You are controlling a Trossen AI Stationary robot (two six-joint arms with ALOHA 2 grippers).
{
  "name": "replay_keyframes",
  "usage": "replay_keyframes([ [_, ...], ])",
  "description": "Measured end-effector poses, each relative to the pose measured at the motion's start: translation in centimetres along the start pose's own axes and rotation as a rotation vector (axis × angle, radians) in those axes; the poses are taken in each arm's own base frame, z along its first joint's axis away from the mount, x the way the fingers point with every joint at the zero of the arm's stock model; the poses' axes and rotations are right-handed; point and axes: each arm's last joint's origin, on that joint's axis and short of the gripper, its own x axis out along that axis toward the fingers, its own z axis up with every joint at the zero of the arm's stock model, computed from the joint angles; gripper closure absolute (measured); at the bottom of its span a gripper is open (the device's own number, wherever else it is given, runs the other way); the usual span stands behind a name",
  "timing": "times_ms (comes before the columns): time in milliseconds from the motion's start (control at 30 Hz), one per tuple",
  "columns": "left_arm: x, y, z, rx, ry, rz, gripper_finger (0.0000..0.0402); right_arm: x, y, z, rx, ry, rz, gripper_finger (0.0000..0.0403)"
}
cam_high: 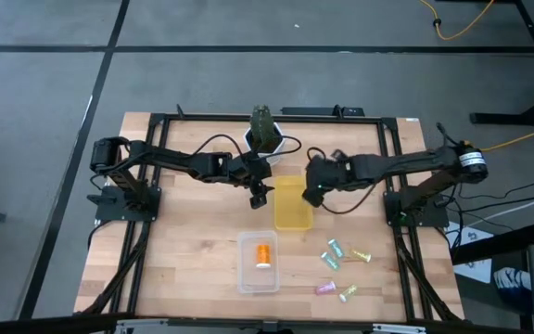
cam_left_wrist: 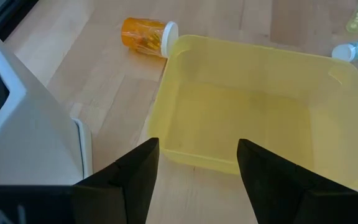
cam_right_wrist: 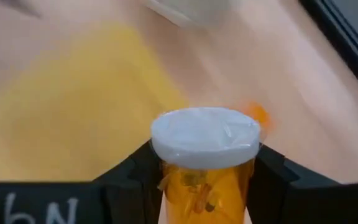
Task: Pick and place medicine bottles into bin by pill shape (circle, oval)
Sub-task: Put the large orange pill bottle into the transparent bin
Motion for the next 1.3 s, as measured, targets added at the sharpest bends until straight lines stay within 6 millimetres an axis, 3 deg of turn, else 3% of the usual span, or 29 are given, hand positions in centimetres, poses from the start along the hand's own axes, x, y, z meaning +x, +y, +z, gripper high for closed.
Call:
replay_keyframes([
  [200, 0.0, 0.0, 0.0, 0.000, 0.000, 0.000, 0.0190, -1.4, 3.8, 2.4, -0.282, -0.269, 0.573, 0.0237],
  [367, 0.0, 0.0, 0.0, 0.000, 0.003, 0.000, 0.0190, -1.5, 6.4, 2.2, -0.436, -0.521, 0.973, 0.0236],
  [600, 0.0, 0.0, 0.0, 0.000, 0.004, 0.000, 0.0190, 0.6, 9.1, 1.4, -0.441, -0.728, 1.070, 0.0236],
  [767, 0.0, 0.0, 0.0, 0.000, 0.003, 0.000, 0.0190, 2.1, 11.2, 1.7, -0.477, -0.715, 1.139, 0.0236],
  [1067, 0.0, 0.0, -0.1, 0.000, 0.007, 0.001, 0.0190, 2.2, 11.3, 2.5, -0.481, -0.705, 1.214, 0.0228],
  [1300, 0.0, 0.0, -0.1, 0.000, 0.007, 0.001, 0.0190, 2.3, 11.0, 2.8, -0.474, -0.708, 1.205, 0.0170],
])
